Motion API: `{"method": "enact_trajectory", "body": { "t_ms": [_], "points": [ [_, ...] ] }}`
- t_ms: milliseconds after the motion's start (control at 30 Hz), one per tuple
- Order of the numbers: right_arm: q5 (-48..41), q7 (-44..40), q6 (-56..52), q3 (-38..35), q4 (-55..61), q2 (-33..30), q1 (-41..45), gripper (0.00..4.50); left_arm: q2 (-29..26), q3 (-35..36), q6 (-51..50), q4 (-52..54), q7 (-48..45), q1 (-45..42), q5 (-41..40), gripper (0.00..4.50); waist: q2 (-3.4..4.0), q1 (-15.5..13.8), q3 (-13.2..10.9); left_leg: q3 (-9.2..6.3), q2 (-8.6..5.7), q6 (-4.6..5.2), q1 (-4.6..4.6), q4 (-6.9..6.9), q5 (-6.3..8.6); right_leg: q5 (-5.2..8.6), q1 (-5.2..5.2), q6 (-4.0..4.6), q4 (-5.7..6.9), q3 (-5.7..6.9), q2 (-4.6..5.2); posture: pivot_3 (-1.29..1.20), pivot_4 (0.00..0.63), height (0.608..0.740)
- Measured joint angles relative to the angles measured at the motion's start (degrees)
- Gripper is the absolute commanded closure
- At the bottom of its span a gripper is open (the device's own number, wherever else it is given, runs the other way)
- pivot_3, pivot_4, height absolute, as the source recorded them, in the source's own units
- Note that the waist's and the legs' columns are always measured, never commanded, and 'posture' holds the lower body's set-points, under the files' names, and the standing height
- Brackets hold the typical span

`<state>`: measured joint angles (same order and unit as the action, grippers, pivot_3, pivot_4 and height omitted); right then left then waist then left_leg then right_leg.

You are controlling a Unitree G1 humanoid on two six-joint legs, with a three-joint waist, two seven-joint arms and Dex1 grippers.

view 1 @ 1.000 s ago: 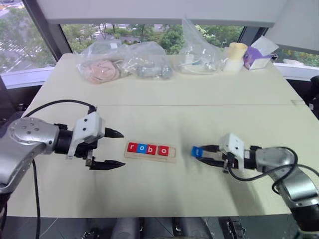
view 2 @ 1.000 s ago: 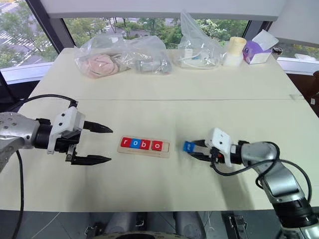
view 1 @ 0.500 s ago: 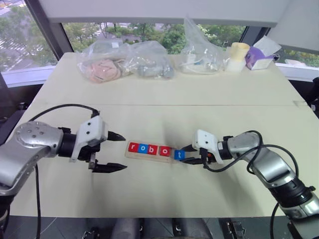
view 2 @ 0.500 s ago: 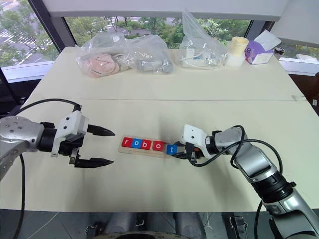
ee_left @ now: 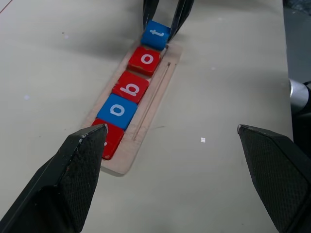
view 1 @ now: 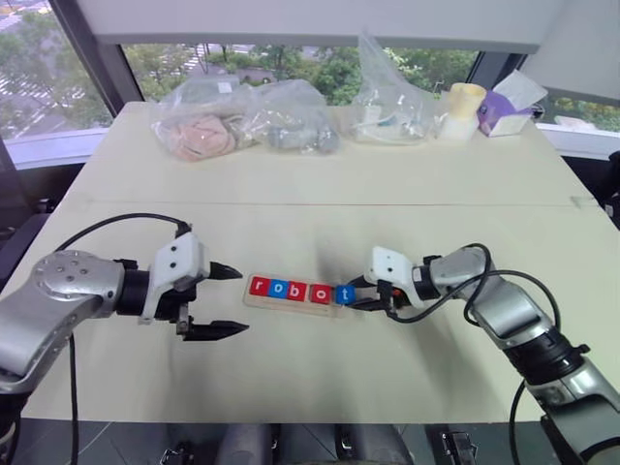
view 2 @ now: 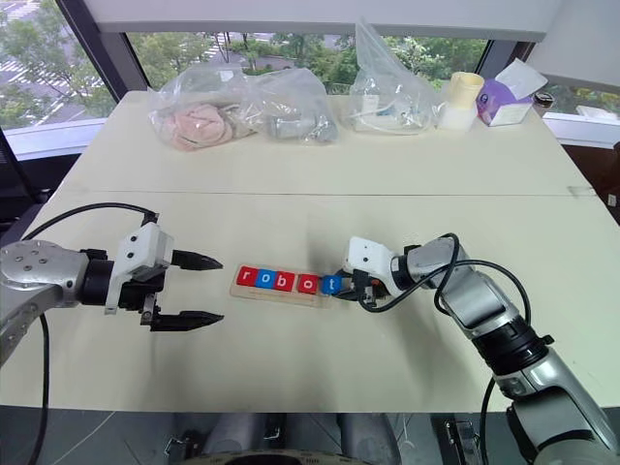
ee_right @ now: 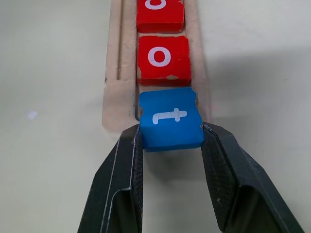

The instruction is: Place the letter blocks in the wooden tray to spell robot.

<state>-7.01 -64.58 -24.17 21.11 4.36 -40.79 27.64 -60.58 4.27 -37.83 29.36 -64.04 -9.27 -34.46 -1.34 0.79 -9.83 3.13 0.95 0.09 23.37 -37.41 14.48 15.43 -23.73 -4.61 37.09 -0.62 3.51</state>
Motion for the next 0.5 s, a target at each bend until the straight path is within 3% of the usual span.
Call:
{"method": "enact_trajectory", "body": {
  "t_ms": [500],
  "points": [
    [0.7, 0.2, -1.5, 1.1, 0.5, 3.5, 0.4, 3.37, 1.2, 1.2, -0.6, 0.1, 2.1, 1.8, -0.1, 0.0, 0.0, 0.0, 0.0, 0.0, 0.01, 0.0, 0.0, -0.01, 0.0, 0.0, 0.01, 0.0, 0.02, 0.0, 0.04, 0.0, 0.15, 0.739]
  ]
}}
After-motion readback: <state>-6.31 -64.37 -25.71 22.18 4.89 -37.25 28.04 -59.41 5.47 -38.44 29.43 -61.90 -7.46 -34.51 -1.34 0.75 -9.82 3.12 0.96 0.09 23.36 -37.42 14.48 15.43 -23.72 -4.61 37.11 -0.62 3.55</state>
